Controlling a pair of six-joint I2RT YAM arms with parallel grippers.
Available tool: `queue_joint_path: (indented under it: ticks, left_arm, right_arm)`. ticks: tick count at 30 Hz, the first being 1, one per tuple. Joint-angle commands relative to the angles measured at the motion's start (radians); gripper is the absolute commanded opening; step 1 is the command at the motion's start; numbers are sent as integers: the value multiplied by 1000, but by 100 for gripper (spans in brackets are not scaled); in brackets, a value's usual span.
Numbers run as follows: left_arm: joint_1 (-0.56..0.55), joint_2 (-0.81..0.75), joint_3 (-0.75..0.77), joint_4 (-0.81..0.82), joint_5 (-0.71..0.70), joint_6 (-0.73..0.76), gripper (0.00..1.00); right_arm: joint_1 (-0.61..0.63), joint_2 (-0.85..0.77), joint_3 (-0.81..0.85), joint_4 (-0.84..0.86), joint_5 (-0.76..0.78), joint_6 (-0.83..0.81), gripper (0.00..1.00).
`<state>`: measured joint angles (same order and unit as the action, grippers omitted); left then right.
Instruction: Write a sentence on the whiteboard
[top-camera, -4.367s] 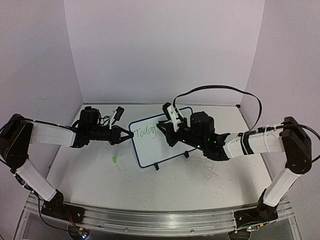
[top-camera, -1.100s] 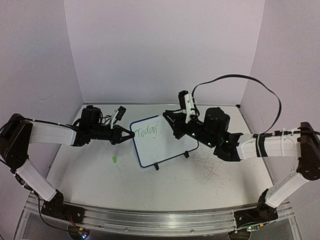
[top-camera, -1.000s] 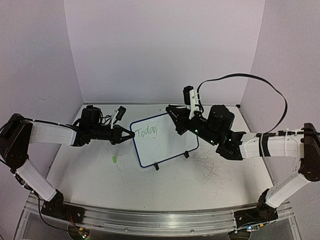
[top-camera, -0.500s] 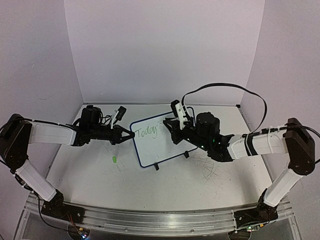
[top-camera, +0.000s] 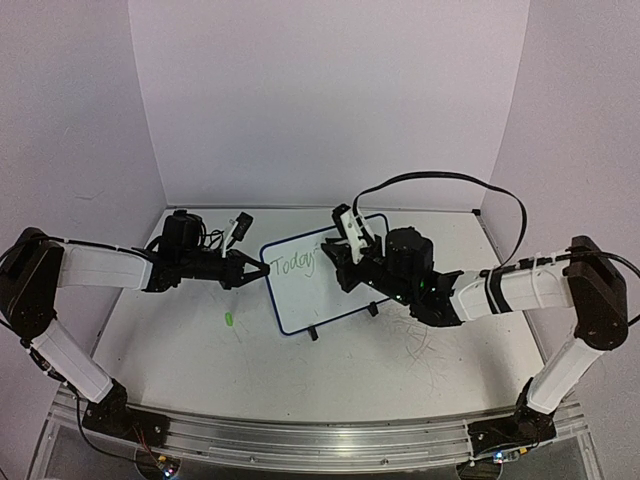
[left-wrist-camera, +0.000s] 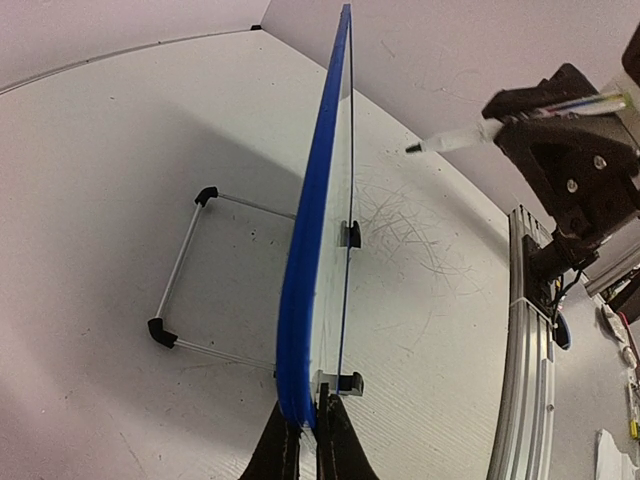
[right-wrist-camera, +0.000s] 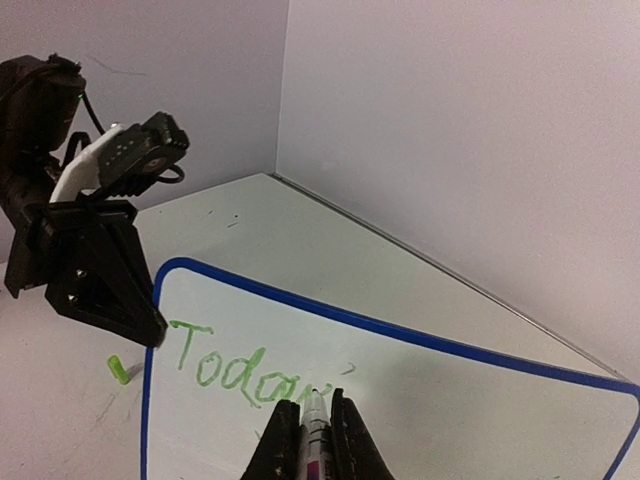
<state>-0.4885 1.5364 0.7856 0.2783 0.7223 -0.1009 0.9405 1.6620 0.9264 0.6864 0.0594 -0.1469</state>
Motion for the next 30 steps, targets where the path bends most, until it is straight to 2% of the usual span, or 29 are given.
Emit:
queue_joint_path:
  ticks: [1, 30]
  left_arm:
    - [-2, -2, 27, -44, -66, 84, 0]
    - [-5, 1, 32, -47, -58, 84, 0]
  right_arm:
    - [29, 17, 35, 32, 24, -13, 0]
    - [-31, 23, 21, 40, 18, 63, 0]
